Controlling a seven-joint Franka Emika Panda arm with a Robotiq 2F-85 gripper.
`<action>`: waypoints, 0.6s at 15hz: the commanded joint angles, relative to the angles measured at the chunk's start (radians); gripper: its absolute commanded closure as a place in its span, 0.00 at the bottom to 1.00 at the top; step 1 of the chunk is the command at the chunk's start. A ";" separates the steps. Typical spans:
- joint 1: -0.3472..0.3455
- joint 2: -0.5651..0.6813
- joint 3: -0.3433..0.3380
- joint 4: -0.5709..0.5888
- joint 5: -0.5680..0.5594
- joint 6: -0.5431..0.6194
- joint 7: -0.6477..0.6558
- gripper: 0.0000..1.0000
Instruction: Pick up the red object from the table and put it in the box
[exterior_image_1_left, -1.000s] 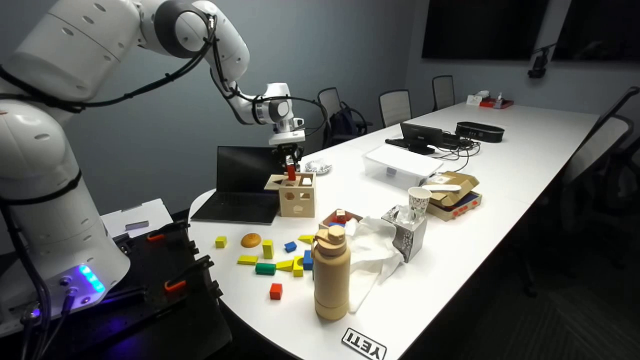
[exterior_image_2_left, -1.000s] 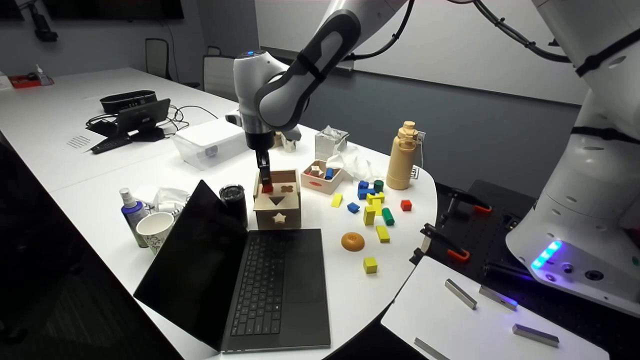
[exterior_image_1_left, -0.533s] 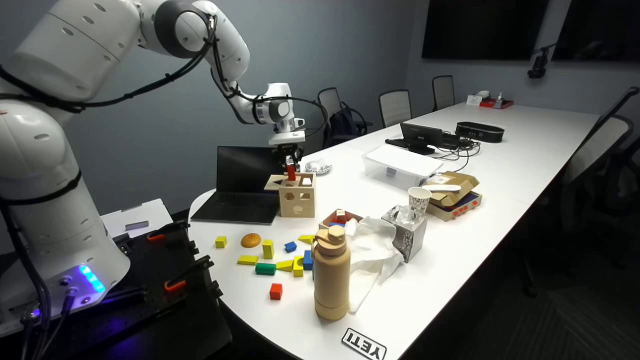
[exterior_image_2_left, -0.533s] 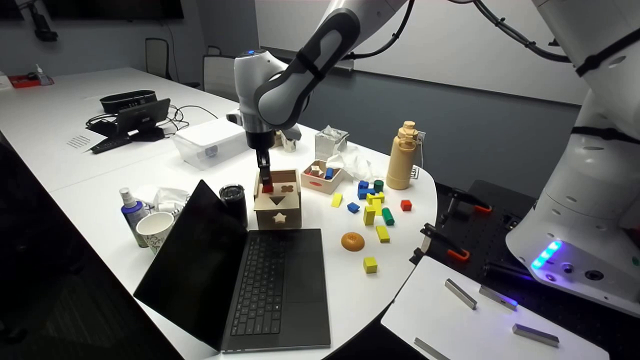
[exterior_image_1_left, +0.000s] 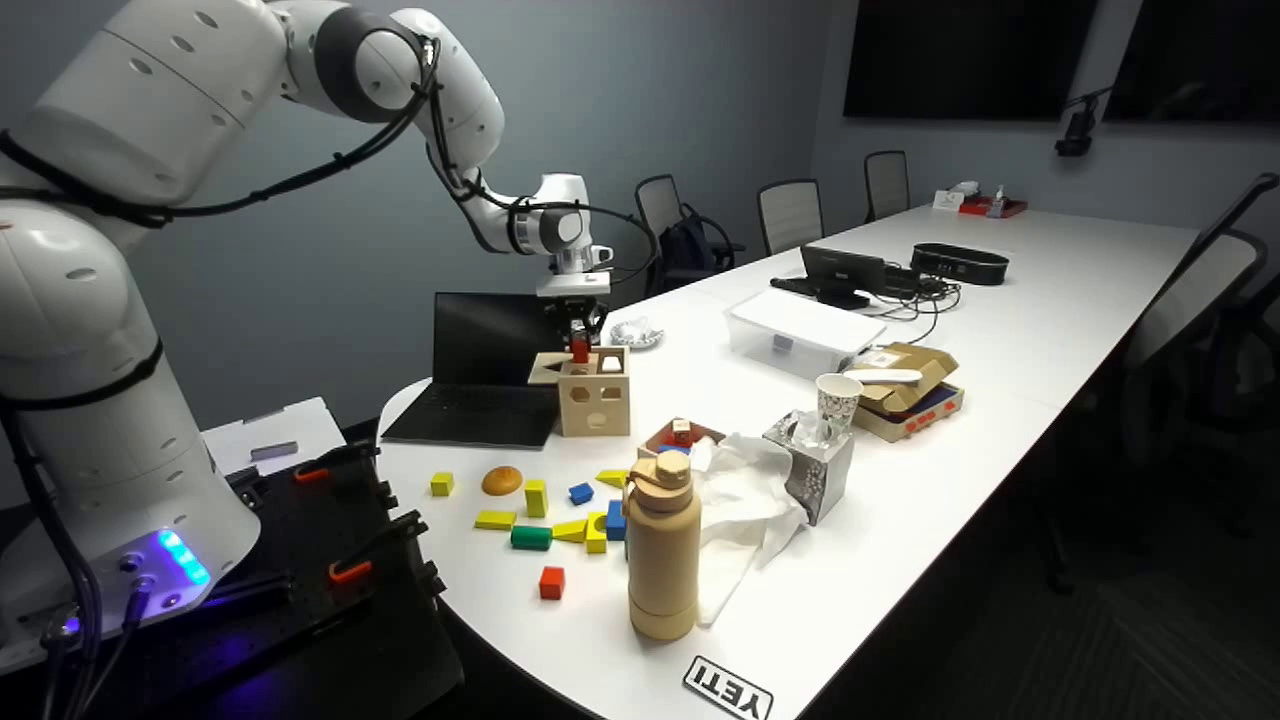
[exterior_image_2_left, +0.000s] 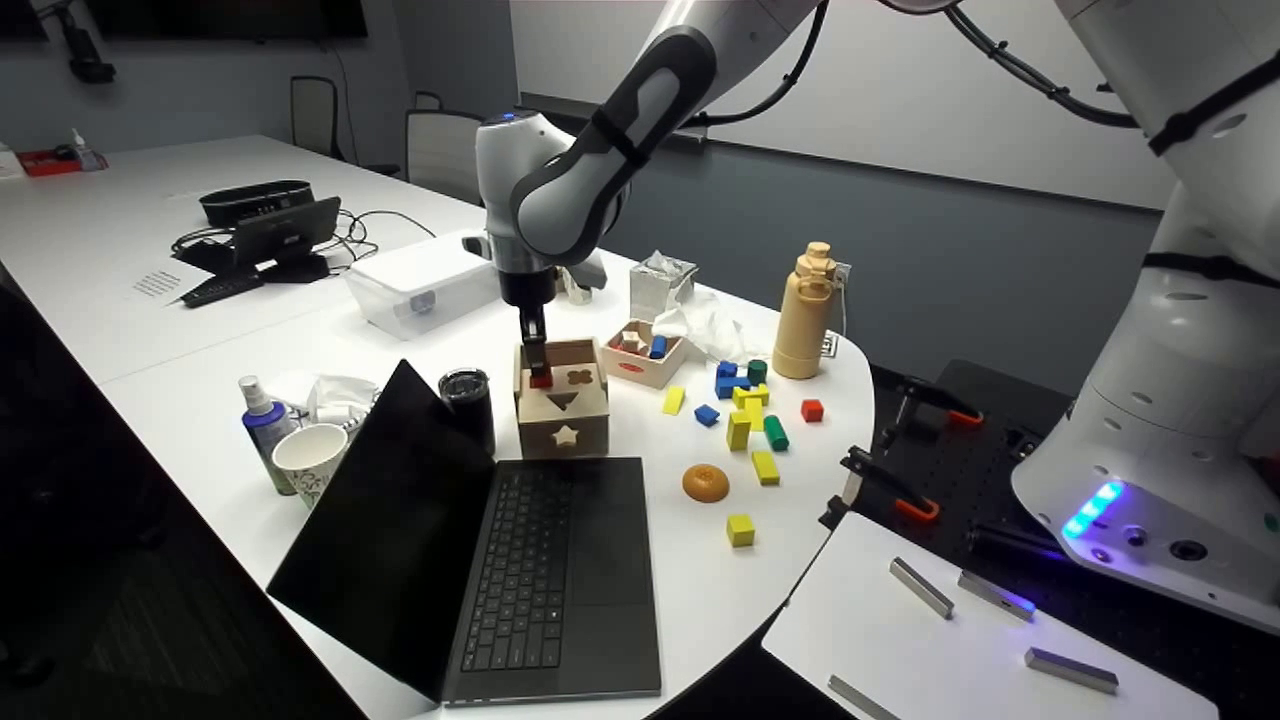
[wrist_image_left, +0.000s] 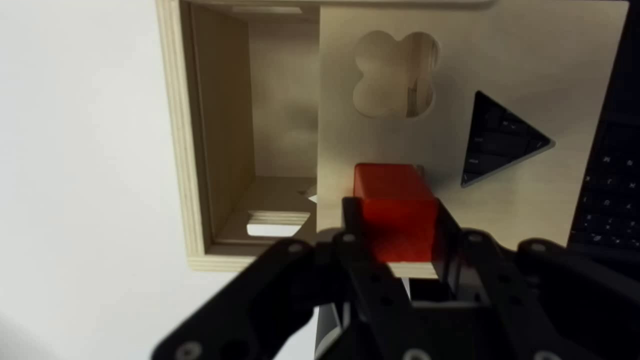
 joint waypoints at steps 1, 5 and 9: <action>0.000 0.002 0.000 0.016 0.011 -0.030 0.018 0.92; -0.002 -0.003 0.001 0.013 0.012 -0.032 0.016 0.36; -0.014 -0.019 0.013 0.004 0.023 -0.043 0.002 0.05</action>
